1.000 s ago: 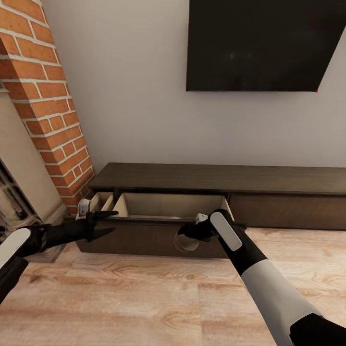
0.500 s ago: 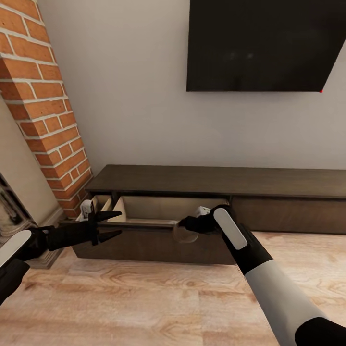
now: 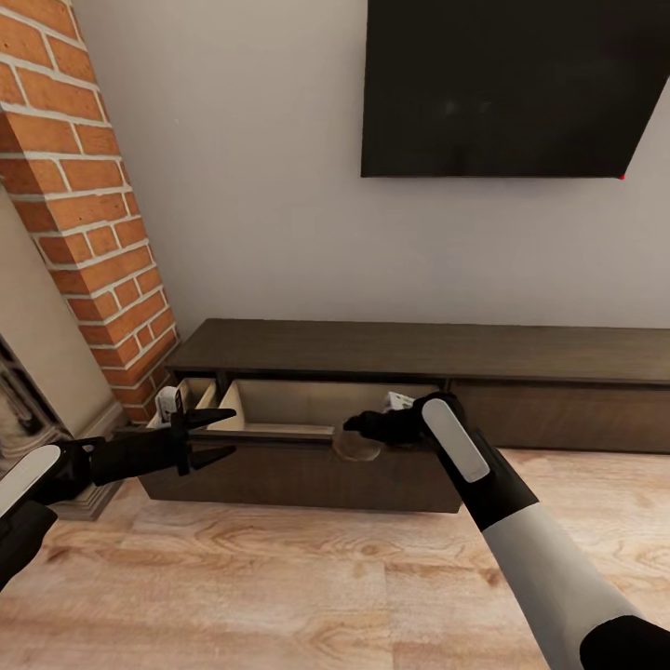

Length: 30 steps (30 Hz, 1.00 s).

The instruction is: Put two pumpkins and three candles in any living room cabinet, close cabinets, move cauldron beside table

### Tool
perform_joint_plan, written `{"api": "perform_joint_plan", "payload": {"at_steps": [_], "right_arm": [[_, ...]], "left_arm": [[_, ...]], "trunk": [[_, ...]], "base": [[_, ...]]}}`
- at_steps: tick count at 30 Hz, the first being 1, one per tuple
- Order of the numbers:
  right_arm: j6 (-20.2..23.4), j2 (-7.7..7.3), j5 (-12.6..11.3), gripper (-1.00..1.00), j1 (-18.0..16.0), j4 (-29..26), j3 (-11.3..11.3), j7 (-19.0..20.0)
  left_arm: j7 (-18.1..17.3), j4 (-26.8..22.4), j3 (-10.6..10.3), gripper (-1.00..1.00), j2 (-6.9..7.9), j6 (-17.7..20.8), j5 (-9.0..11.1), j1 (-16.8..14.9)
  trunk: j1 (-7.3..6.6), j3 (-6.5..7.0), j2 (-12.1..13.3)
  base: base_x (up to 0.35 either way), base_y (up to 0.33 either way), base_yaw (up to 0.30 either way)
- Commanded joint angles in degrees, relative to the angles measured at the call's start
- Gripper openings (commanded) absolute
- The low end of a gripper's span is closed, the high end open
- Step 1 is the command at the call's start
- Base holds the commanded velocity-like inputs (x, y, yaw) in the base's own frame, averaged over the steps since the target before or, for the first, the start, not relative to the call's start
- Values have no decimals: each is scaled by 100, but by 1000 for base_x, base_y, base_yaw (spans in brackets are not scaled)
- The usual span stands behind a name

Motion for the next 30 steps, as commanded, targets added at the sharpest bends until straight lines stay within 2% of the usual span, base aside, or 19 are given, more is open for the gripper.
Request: {"api": "perform_joint_plan", "payload": {"at_steps": [1,4,8,20,30], "right_arm": [[16,-43,-21,-100,3,-99,15,93],[7,-259,-4,-100,49,-431,20,505],[-4,-393,-2,-100,88,-559,21,638],[-194,-465,47,-100,124,-586,27,676],[-195,-466,-6,-100,125,-580,16,673]], "left_arm": [[58,-3,-5,100,4,5,62,-5],[58,-2,-5,100,5,5,62,-5],[58,-2,-5,100,1,5,62,-5],[58,-2,-5,100,4,5,59,-5],[58,-2,-5,100,5,5,57,-5]], "trunk": [[-1,-6,-2],[-1,-6,-2],[-1,-6,-2],[-1,-6,-2],[-1,-6,-2]], "base": [[0,0,0],[0,0,0],[0,0,0],[6,0,0],[120,-4,0]]}}
